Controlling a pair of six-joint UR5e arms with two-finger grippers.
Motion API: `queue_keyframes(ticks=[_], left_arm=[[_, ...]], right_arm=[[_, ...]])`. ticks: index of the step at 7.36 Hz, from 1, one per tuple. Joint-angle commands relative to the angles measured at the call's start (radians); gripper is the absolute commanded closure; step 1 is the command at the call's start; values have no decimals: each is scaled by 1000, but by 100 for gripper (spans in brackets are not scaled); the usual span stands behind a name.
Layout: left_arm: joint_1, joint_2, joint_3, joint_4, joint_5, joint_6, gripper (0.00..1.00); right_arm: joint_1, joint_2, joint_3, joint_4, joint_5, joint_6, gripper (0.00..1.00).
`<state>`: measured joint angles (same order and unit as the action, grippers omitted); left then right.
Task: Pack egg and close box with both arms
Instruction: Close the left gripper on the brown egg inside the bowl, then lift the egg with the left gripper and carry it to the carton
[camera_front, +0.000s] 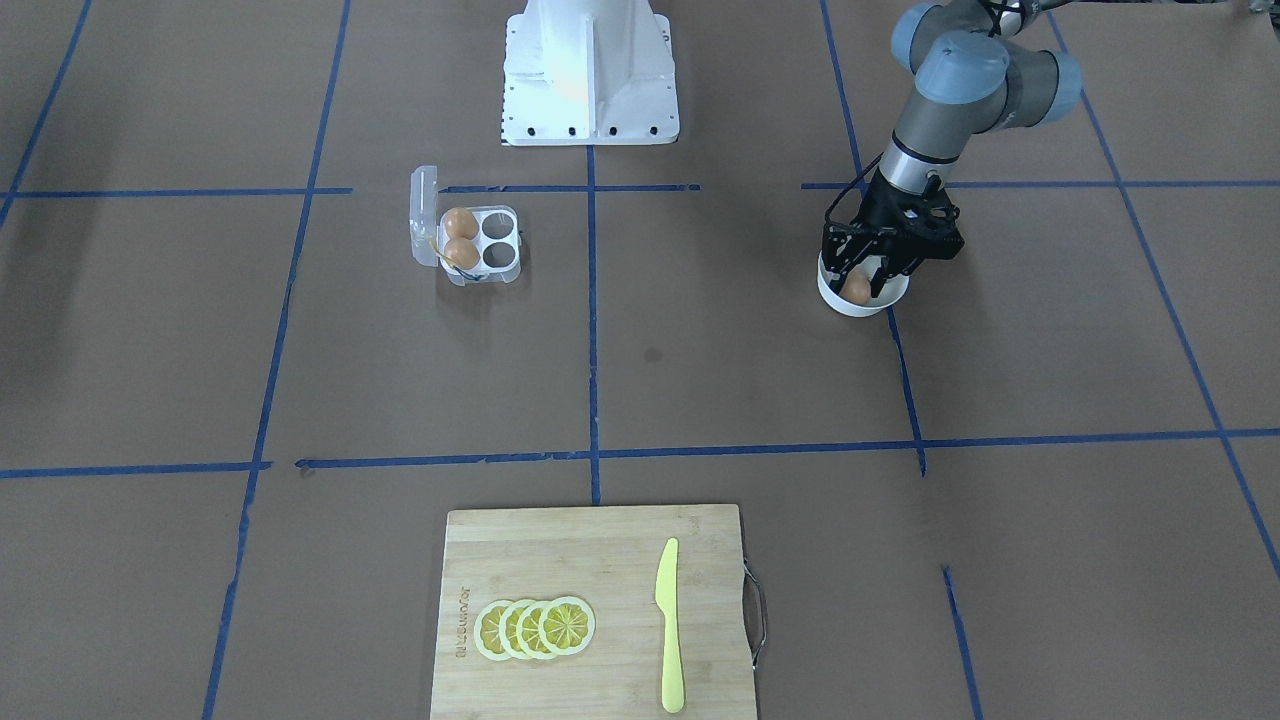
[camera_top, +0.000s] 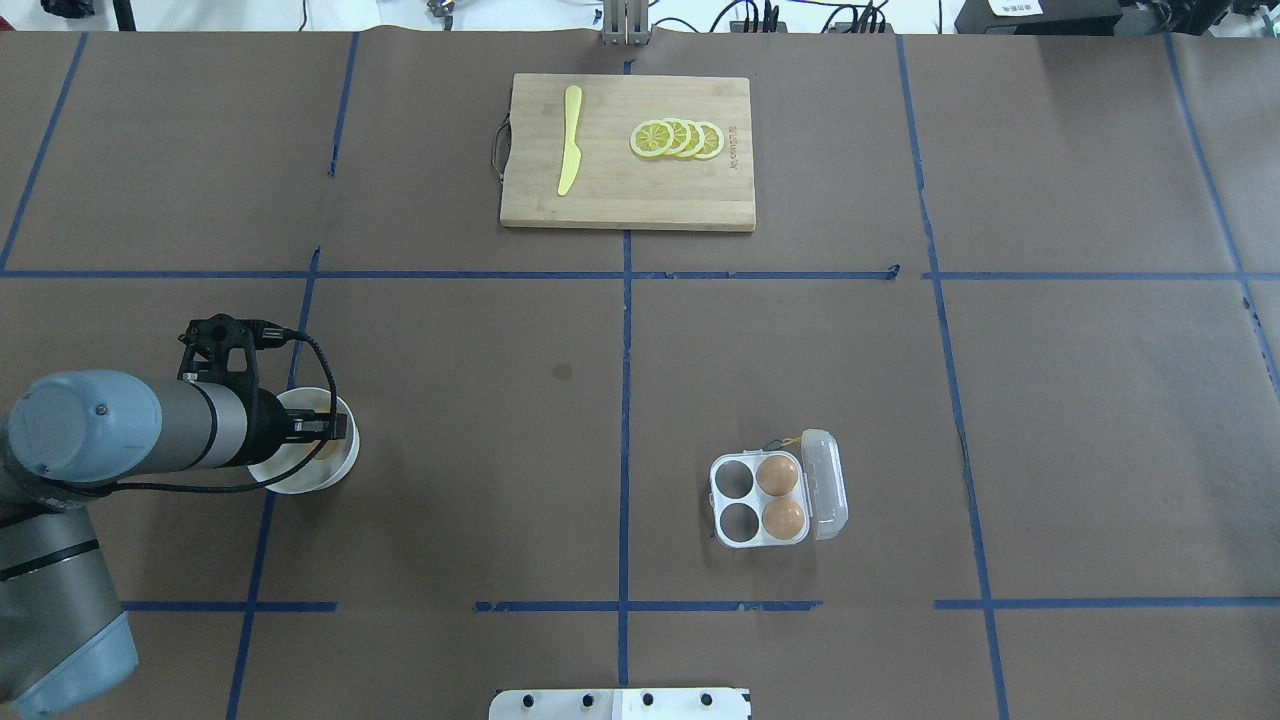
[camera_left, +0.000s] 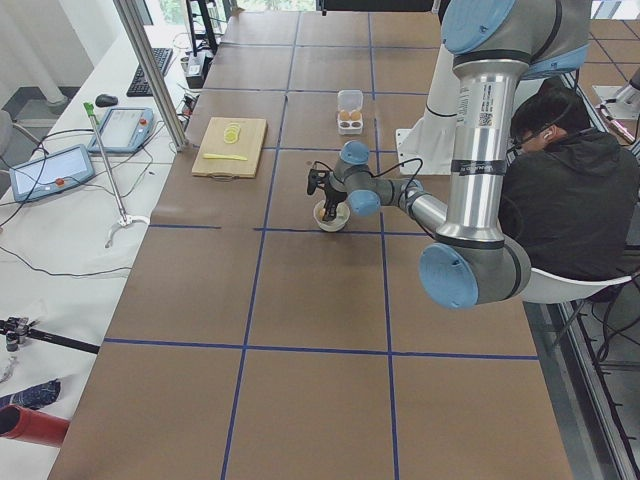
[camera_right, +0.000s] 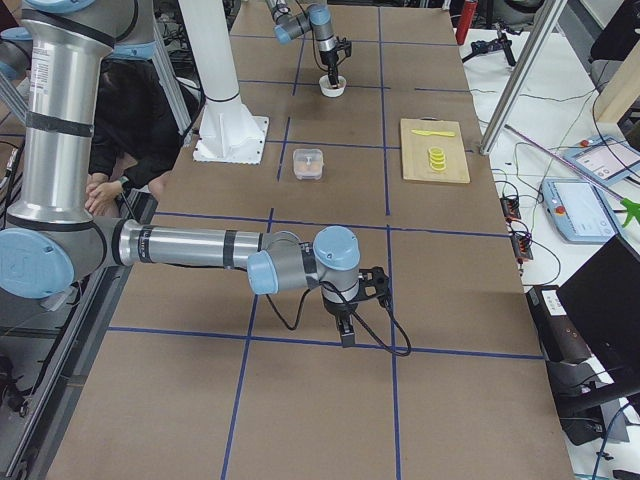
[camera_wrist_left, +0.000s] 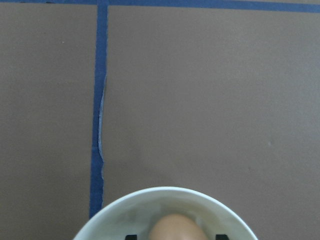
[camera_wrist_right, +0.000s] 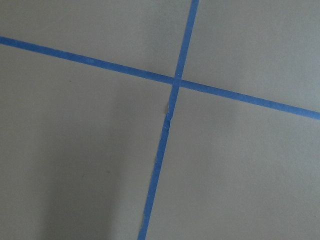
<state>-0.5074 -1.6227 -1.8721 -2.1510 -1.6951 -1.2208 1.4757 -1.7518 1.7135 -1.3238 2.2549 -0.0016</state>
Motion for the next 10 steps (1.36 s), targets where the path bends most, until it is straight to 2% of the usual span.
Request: queue_keyframes(ticks=[1,3,5,6,8,10], left_arm=[[-10,4,-30,-3,0,7,100],[-72,36,-113,-4,0,194,100],[-91,11,-173,-45,-1,370,100],[-89,-21,-147,-178,-1,410,100],[-82,-80,-37,-532,-15,463,100],[-76,-213,57,-613,-6,611,100]], right_arm=[[0,0,-2,0,0,0,0],[0,0,0,0,0,0,0],[0,0,0,0,0,0,0],[0,0,0,0,0,0,0],[0,0,0,0,0,0,0],[0,0,0,0,0,0,0]])
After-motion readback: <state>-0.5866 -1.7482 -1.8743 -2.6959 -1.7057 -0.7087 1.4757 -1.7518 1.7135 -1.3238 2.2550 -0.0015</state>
